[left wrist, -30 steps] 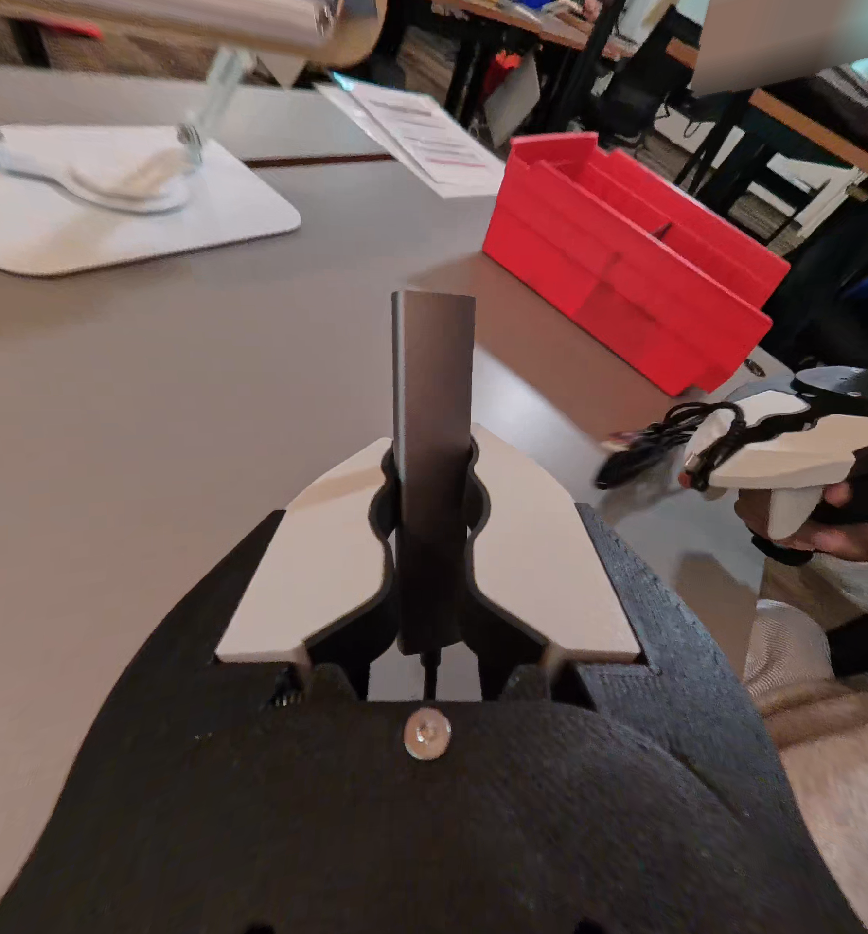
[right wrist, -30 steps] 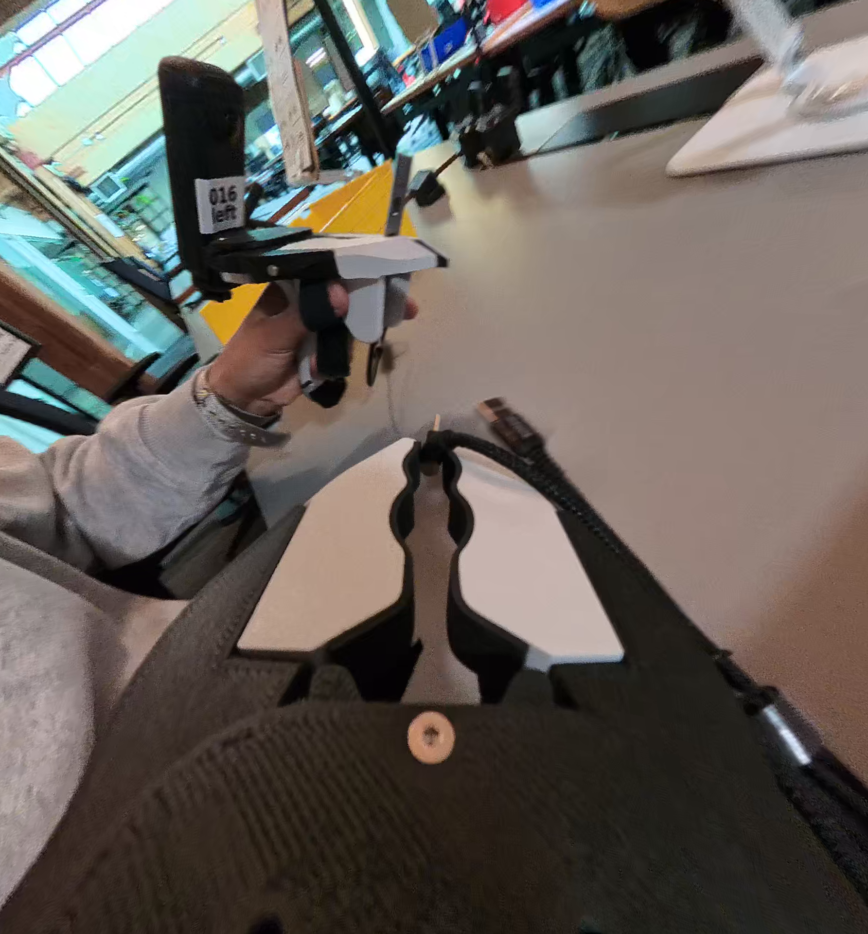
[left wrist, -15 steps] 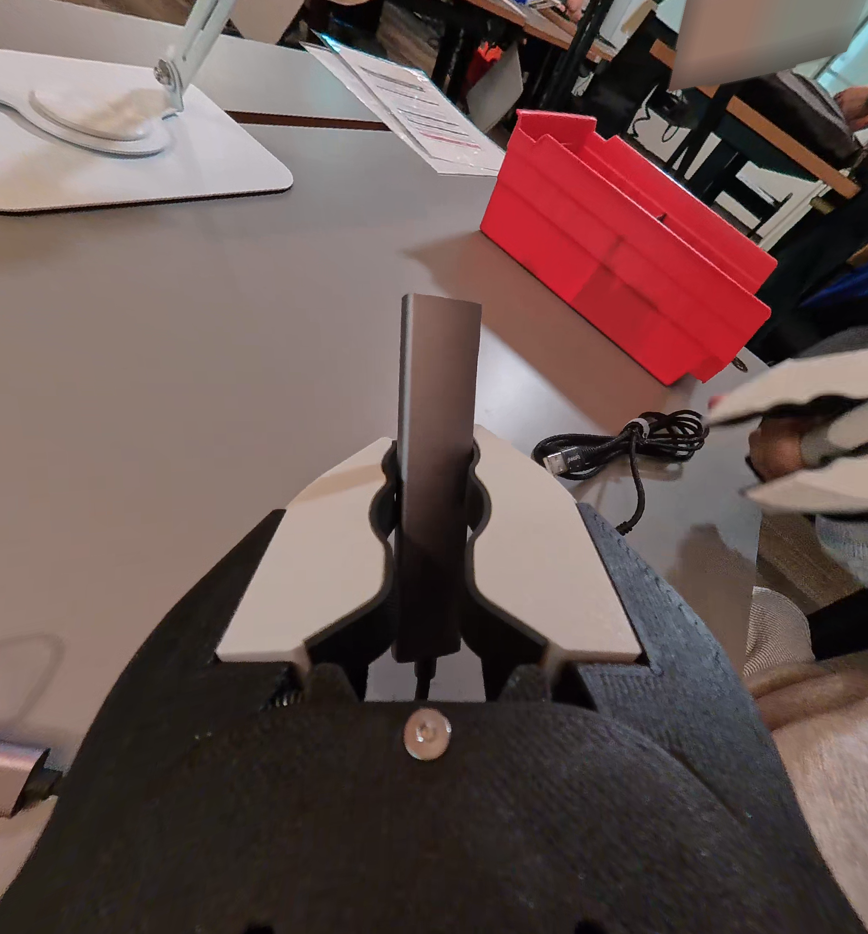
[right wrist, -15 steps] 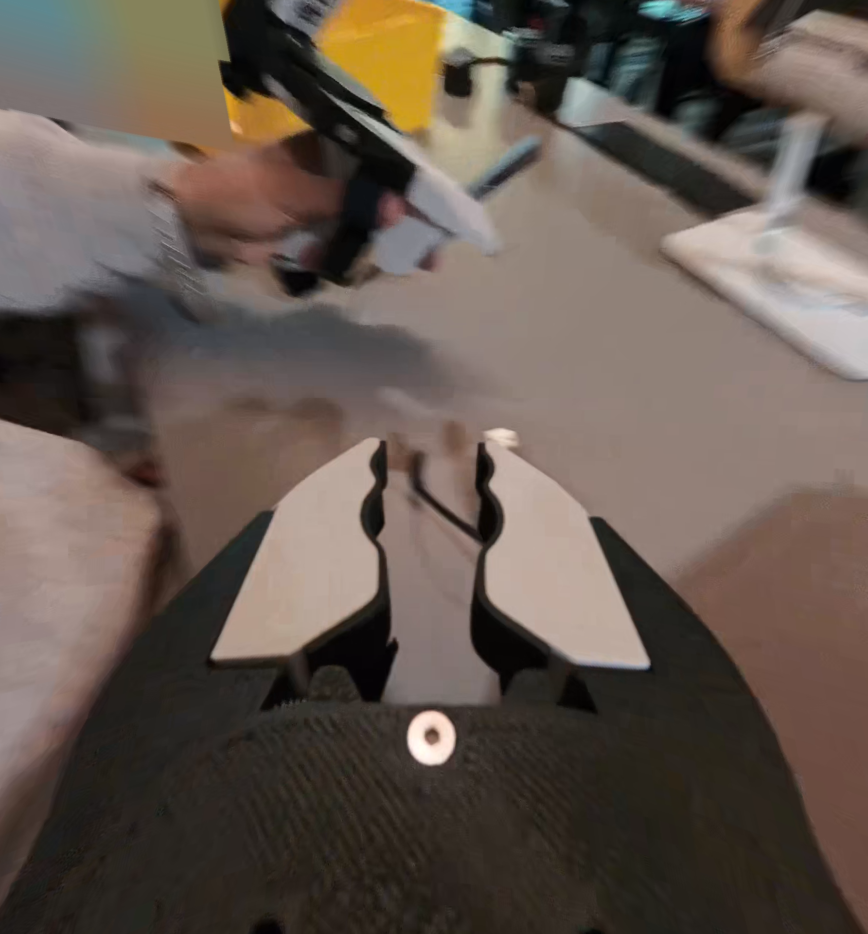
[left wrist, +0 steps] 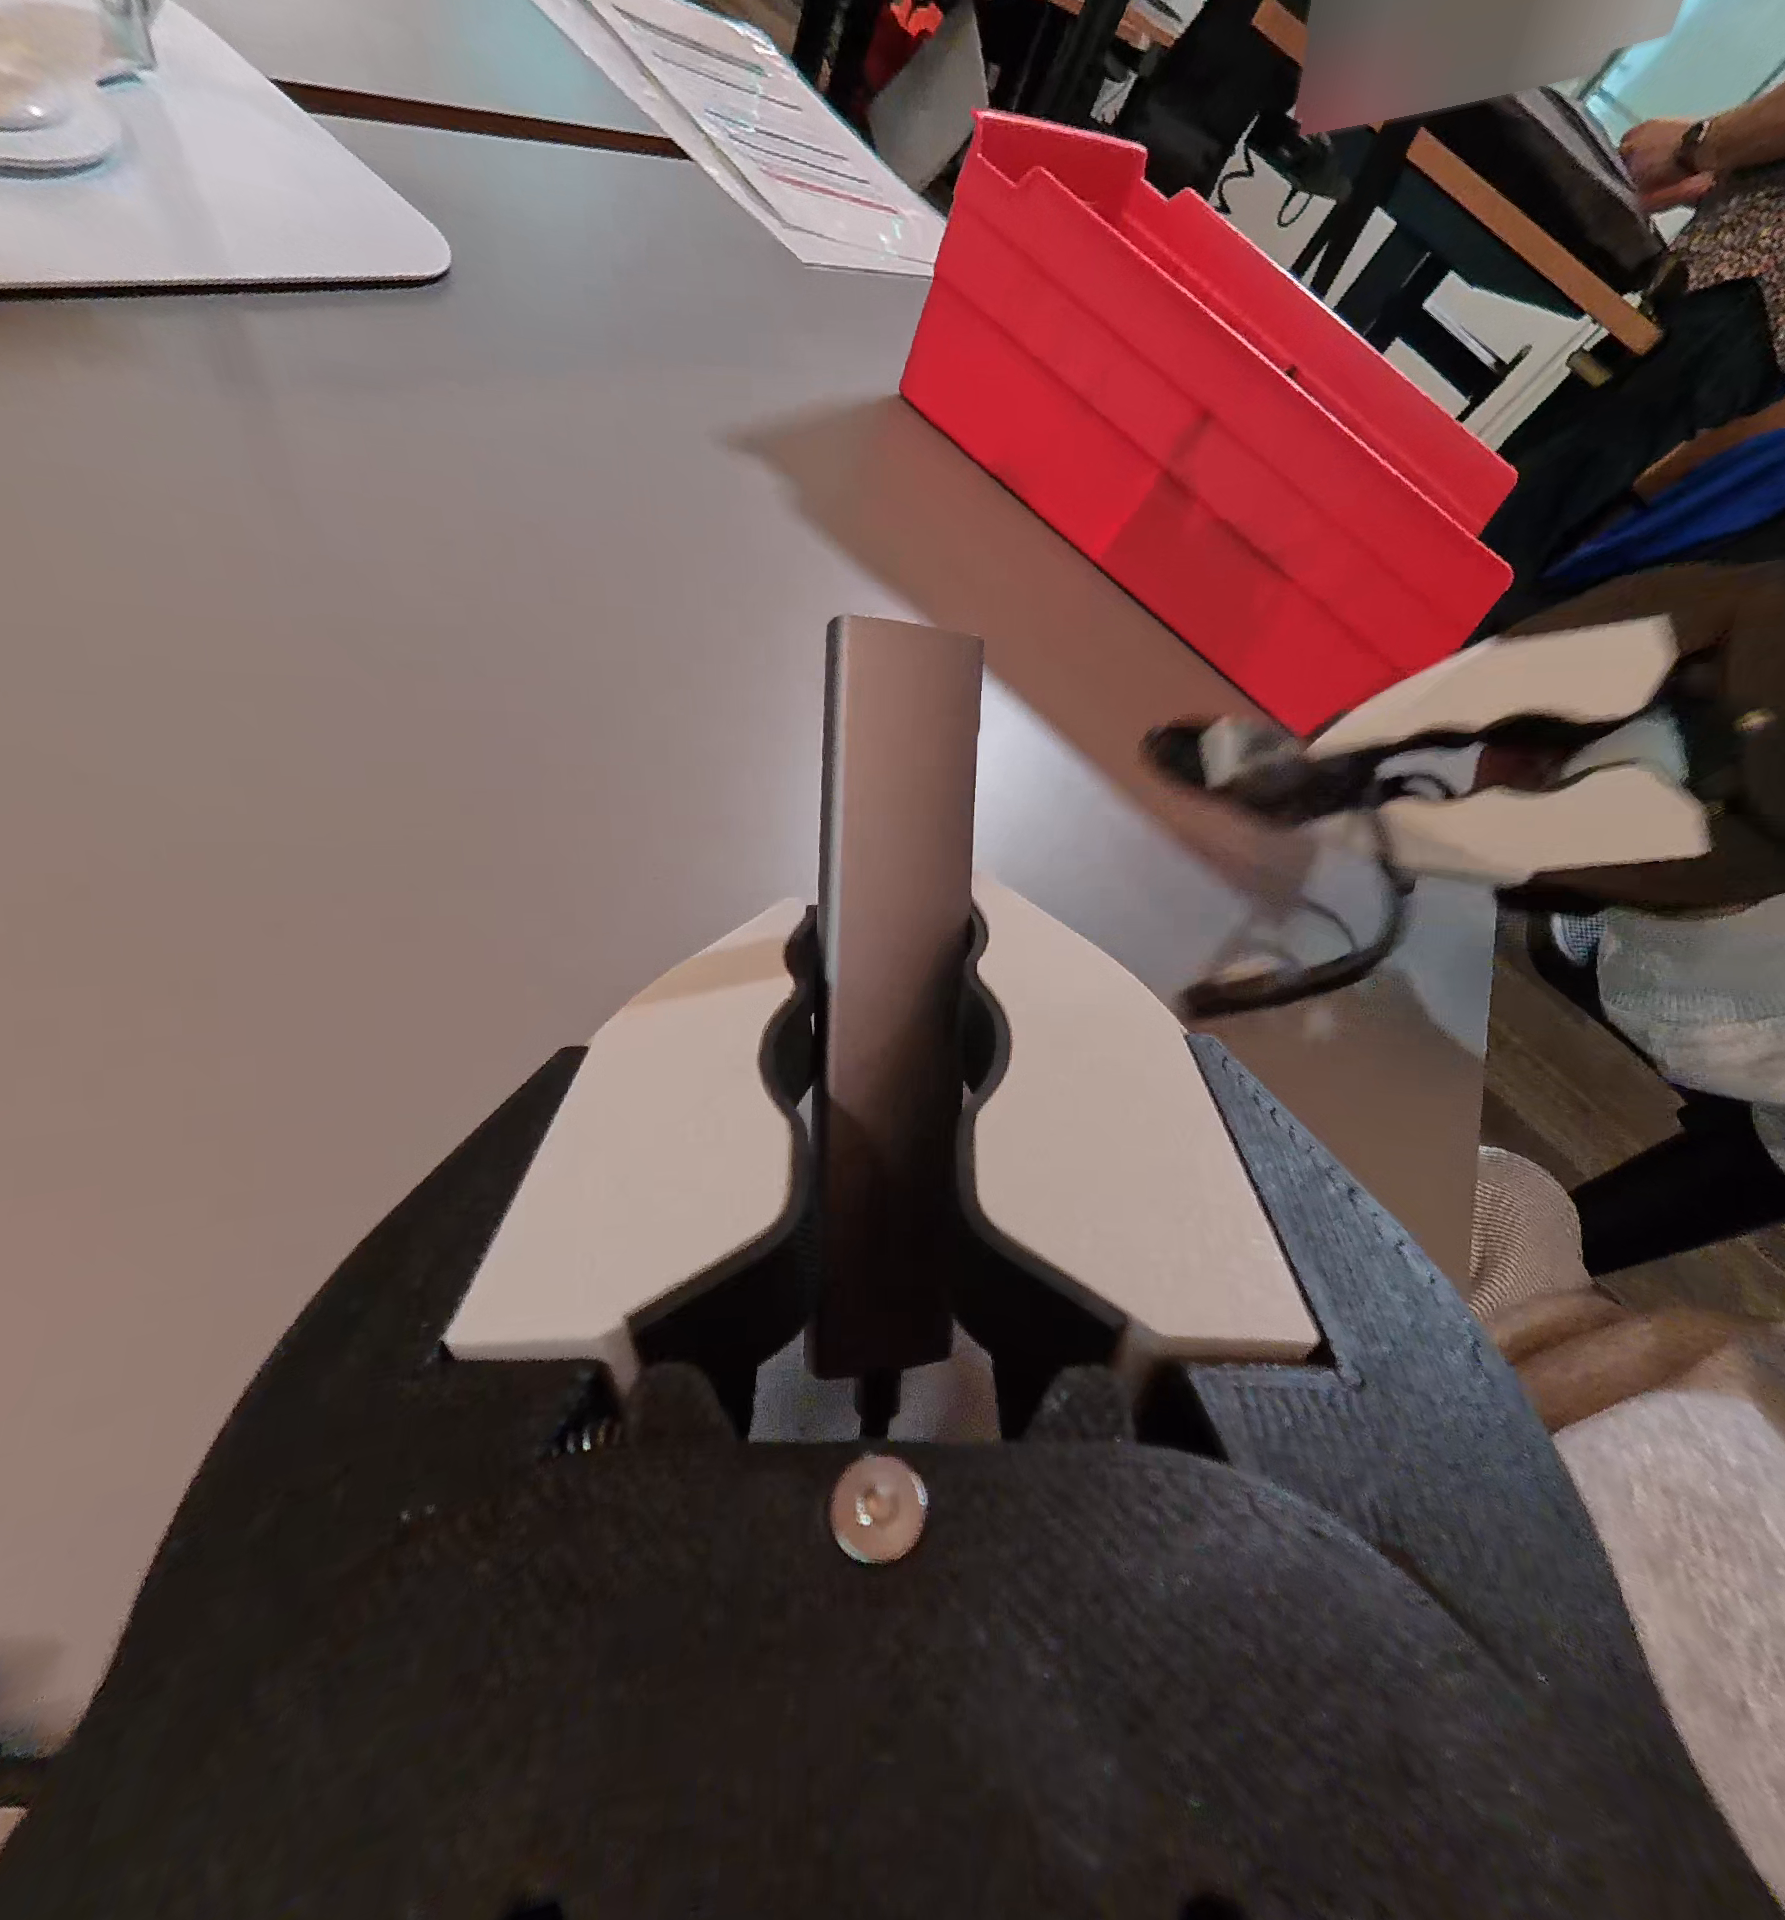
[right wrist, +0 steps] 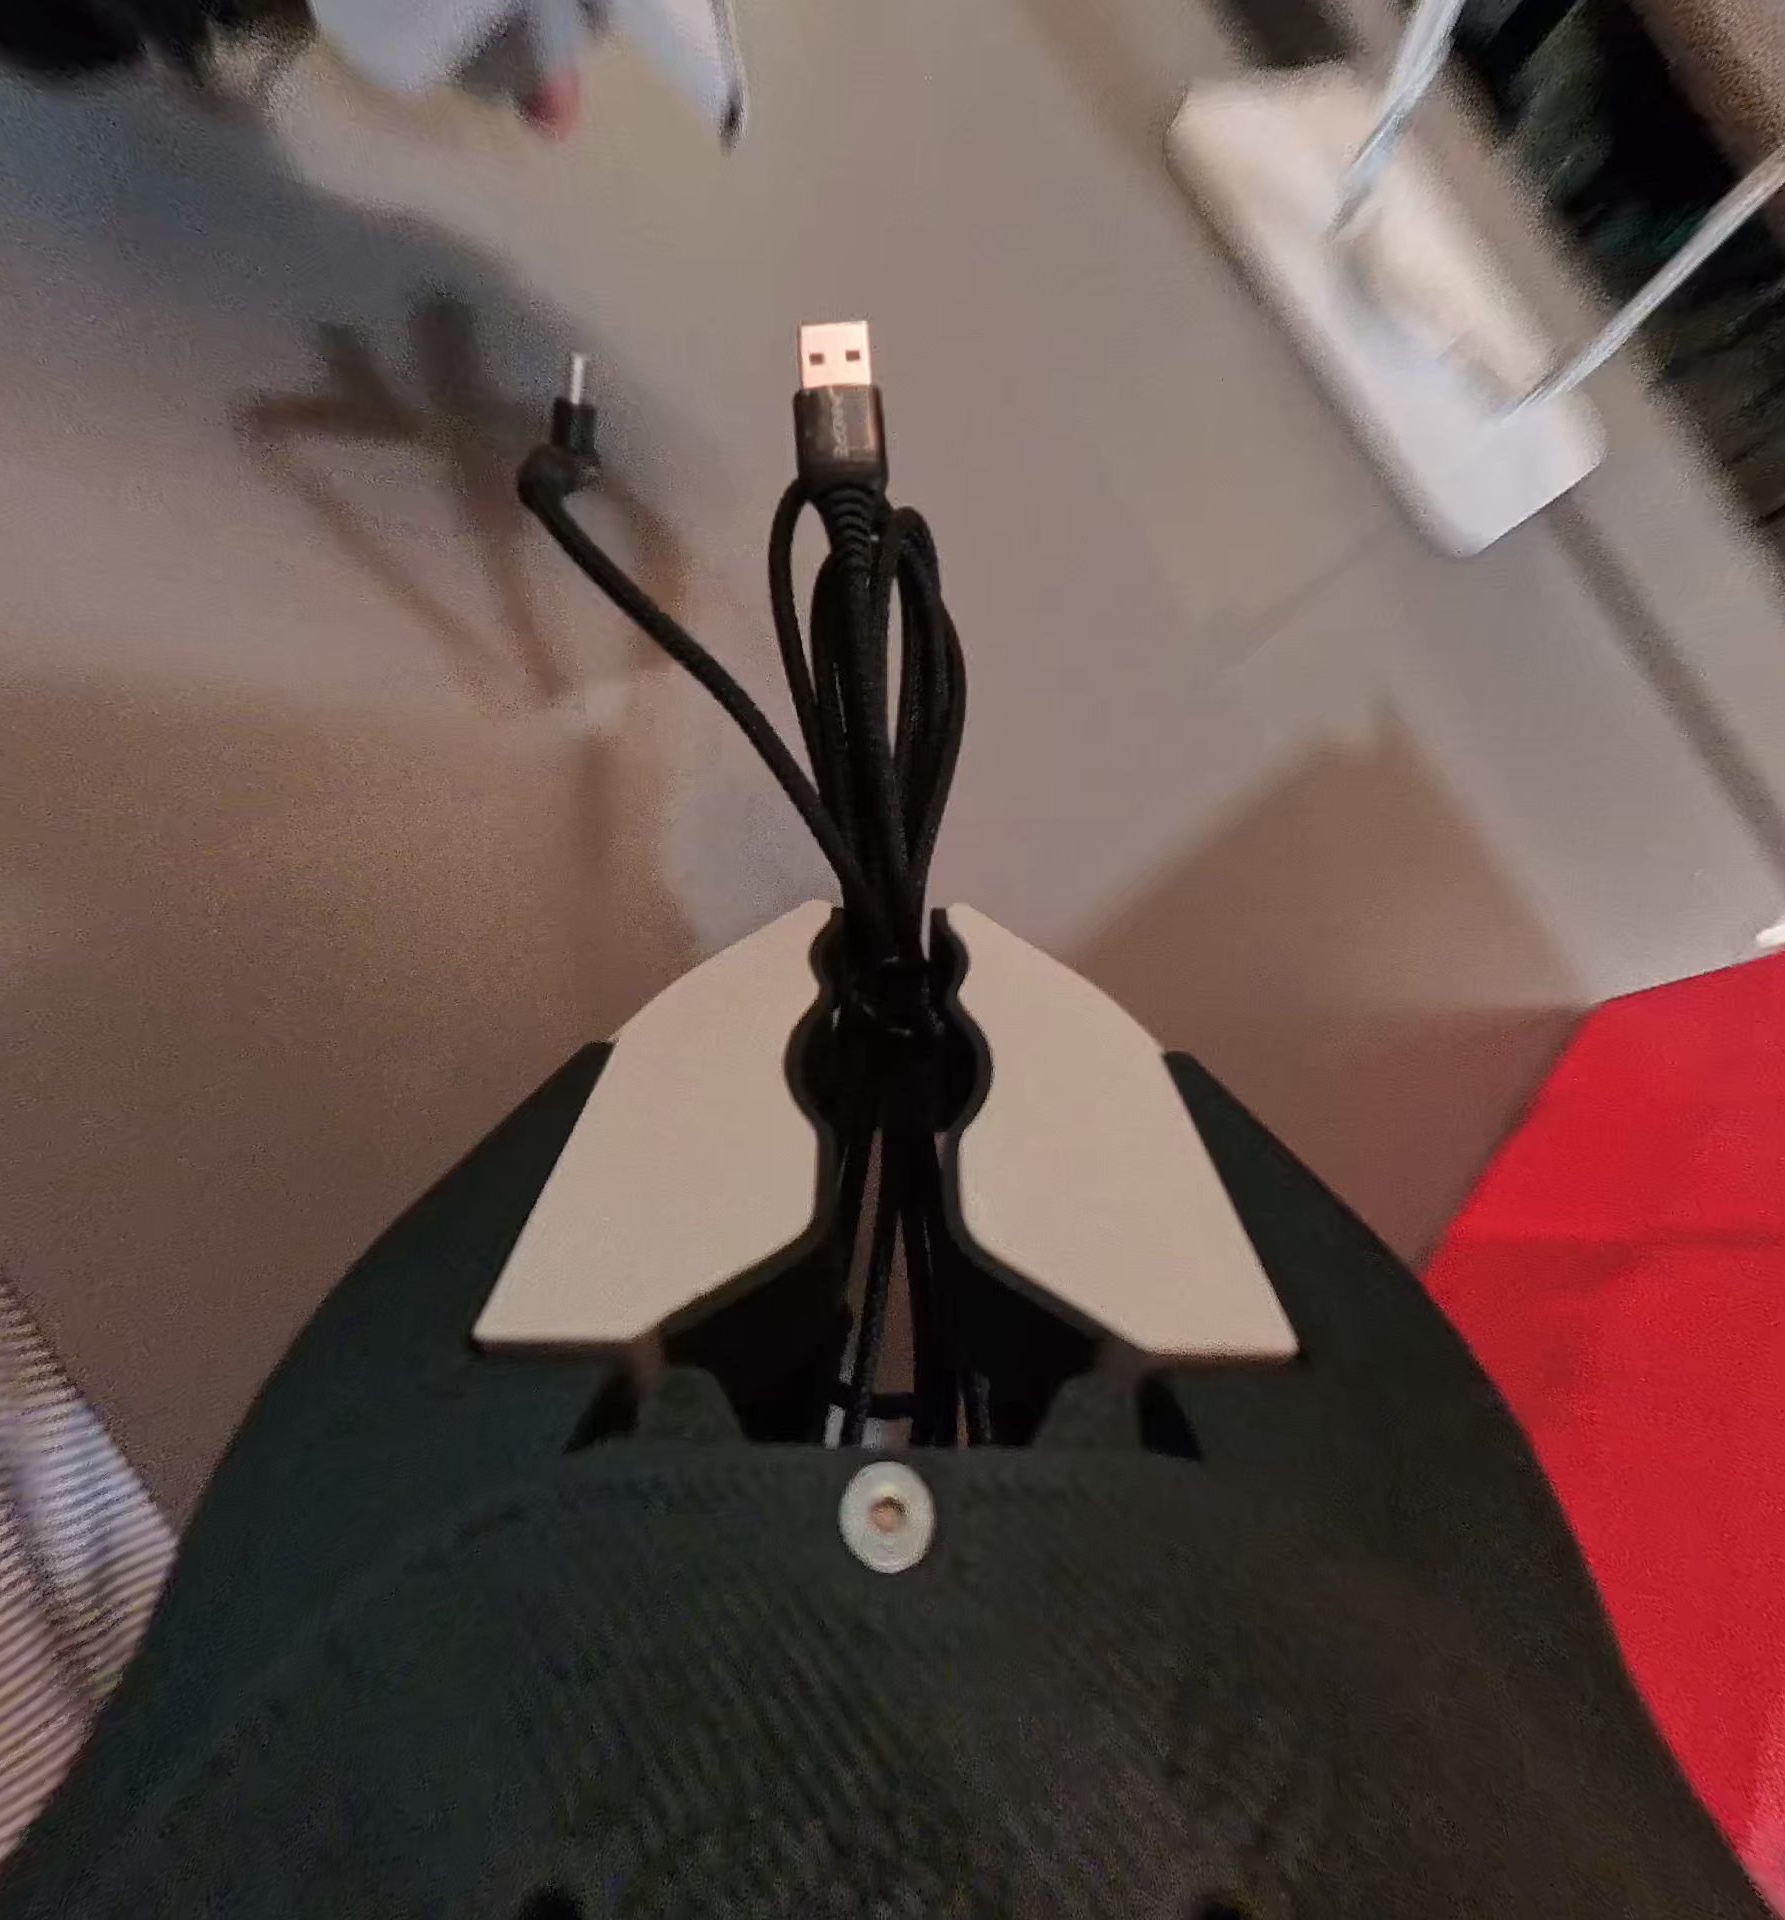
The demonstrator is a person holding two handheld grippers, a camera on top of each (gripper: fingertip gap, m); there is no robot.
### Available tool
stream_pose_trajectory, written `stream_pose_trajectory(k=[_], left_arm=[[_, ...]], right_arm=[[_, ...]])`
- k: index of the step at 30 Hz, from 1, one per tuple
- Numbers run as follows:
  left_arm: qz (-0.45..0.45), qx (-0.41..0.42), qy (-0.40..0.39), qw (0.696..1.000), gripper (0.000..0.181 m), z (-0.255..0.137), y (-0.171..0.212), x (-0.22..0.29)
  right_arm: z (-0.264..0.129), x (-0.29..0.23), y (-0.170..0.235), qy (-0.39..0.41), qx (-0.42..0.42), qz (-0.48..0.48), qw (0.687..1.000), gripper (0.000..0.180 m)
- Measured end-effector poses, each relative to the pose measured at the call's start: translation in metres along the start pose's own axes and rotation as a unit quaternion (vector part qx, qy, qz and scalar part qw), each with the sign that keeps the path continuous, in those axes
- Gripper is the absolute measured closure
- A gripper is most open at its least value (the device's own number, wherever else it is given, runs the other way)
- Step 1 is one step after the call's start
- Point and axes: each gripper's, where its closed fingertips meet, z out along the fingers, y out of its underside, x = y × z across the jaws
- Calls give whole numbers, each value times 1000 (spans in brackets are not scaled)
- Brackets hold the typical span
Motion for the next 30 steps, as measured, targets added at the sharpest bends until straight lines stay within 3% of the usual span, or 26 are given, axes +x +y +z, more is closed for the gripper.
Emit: stream_pose_trajectory(k=[2, 5, 7, 12, 16, 20, 22, 23, 25, 30], left_arm=[[-2, -1, 3, 1000, 155, 0, 1, 1], [-1, 0, 7, 1000, 154, 0, 1, 3], [-4, 2, 9, 1000, 155, 0, 0, 4], [-10, 9, 15, 1000, 154, 0, -4, 9], [-15, 12, 18, 1000, 154, 0, -5, 14], [-16, 17, 21, 1000, 154, 0, -8, 21], [-13, 16, 20, 1000, 154, -1, -7, 22], [-13, 16, 20, 1000, 155, -1, -7, 23], [-14, 15, 21, 1000, 154, -1, -6, 23], [-16, 15, 29, 999, 154, -2, -4, 27]], right_arm=[[-27, 22, -26, 67, 71, -56, 994, 164], [-89, 75, -50, 217, 145, -180, 948, 163], [-125, 109, -42, 272, 130, -225, 926, 163], [-183, 178, 11, 338, 78, -222, 911, 163], [-182, 205, 41, 358, 91, -215, 904, 164], [-133, 197, 89, 266, 51, -170, 947, 160], [-114, 201, 125, 242, -27, -134, 961, 117], [-111, 202, 136, 234, -49, -107, 965, 110], [-118, 207, 129, 250, -24, -73, 965, 119], [-160, 199, 53, 255, 147, -26, 955, 143]])
